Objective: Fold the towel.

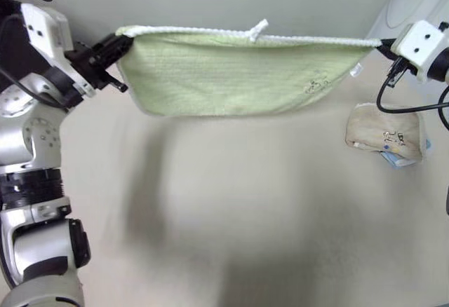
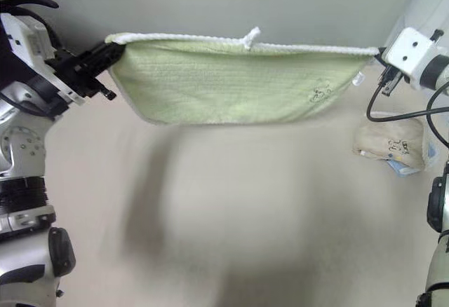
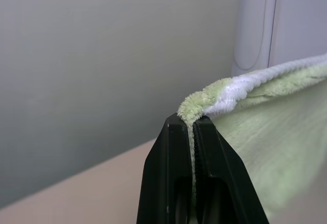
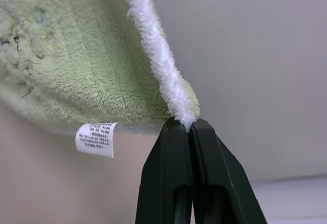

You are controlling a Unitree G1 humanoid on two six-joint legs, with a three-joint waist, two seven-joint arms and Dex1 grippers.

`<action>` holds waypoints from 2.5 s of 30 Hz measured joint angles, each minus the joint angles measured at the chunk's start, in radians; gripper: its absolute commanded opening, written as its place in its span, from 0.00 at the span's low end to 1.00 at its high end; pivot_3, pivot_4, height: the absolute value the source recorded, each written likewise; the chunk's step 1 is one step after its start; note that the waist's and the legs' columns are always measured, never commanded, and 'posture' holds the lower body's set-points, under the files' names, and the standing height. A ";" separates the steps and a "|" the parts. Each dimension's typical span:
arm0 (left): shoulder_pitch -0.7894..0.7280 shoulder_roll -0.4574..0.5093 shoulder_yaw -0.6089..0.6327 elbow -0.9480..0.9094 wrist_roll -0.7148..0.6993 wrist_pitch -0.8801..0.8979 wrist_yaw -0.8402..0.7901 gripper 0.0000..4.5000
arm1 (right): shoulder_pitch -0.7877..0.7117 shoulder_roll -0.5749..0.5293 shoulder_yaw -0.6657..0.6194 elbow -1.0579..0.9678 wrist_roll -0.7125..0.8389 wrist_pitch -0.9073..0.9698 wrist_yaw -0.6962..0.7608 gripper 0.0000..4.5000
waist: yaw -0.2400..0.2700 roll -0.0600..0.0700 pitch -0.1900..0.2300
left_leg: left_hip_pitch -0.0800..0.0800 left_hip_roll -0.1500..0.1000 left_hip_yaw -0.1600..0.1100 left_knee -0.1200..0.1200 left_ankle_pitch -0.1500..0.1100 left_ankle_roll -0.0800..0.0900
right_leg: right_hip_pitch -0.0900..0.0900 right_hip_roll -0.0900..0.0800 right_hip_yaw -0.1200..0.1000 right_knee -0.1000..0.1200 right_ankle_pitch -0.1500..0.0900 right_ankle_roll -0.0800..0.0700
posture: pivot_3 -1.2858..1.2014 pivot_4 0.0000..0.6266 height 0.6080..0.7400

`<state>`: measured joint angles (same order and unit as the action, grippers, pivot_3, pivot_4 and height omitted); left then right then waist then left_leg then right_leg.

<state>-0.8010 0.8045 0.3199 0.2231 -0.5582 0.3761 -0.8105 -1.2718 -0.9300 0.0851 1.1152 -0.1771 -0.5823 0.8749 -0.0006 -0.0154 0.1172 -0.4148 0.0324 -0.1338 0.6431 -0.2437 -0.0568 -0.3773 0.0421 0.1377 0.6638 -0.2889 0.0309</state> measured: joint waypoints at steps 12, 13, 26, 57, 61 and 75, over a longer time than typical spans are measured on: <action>0.672 0.103 0.150 -0.460 -0.196 0.180 -0.253 0.01 | 0.612 -0.086 -0.118 -0.368 0.308 0.184 0.435 0.00 | 0.001 0.000 0.000 | -0.003 0.000 0.001 0.001 0.001 -0.002 | -0.001 0.000 -0.001 0.001 0.000 0.000 | 0.52 0.24 1.00; 0.735 0.106 0.164 -0.503 -0.199 0.192 -0.258 0.01 | 0.666 -0.101 -0.130 -0.426 0.333 0.220 0.454 0.00 | 0.001 0.000 0.000 | -0.003 0.000 0.001 0.001 0.001 -0.002 | -0.001 0.000 0.000 0.000 0.000 0.000 | 0.52 0.24 1.00; 1.032 0.049 0.183 -0.651 -0.193 0.224 -0.189 0.01 | 0.704 -0.123 -0.121 -0.571 0.345 0.354 0.514 0.00 | -0.004 0.000 0.000 | 0.013 0.001 0.002 0.000 -0.008 0.012 | 0.014 0.002 0.001 -0.001 0.000 0.000 | 0.52 0.24 1.00; 0.542 -0.014 -0.160 -0.066 0.241 -0.031 0.004 0.99 | 0.158 0.175 0.218 0.144 -0.276 0.057 -0.265 1.00 | -0.002 0.001 -0.001 | 0.006 0.000 0.000 -0.005 -0.004 0.006 | 0.003 -0.001 -0.001 0.000 0.001 -0.003 | 0.52 0.24 1.00; 0.567 -0.041 -0.072 -0.106 0.209 -0.023 0.060 0.99 | 0.195 0.140 0.103 0.118 -0.159 0.062 -0.231 1.00 | -0.002 0.001 -0.001 | 0.005 0.000 0.001 -0.006 -0.003 0.005 | 0.003 -0.001 -0.001 -0.001 0.001 -0.003 | 0.52 0.24 1.00; 0.569 -0.042 -0.069 -0.410 0.107 0.007 0.010 0.99 | 0.787 0.390 -0.599 -0.921 0.852 1.547 -0.295 1.00 | -0.004 0.000 -0.001 | 0.008 0.000 0.001 -0.005 0.002 -0.003 | 0.004 0.004 0.003 -0.001 0.000 -0.002 | 0.52 0.24 1.00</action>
<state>-0.2319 0.7626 0.2504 -0.1873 -0.4511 0.3832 -0.8008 -0.4846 -0.5402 -0.5142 0.1942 0.6753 0.9645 0.5795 -0.0050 -0.0155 0.1159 -0.4064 0.0328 -0.1325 0.6386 -0.2417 -0.0600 -0.3730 0.0458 0.1403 0.6629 -0.2884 0.0288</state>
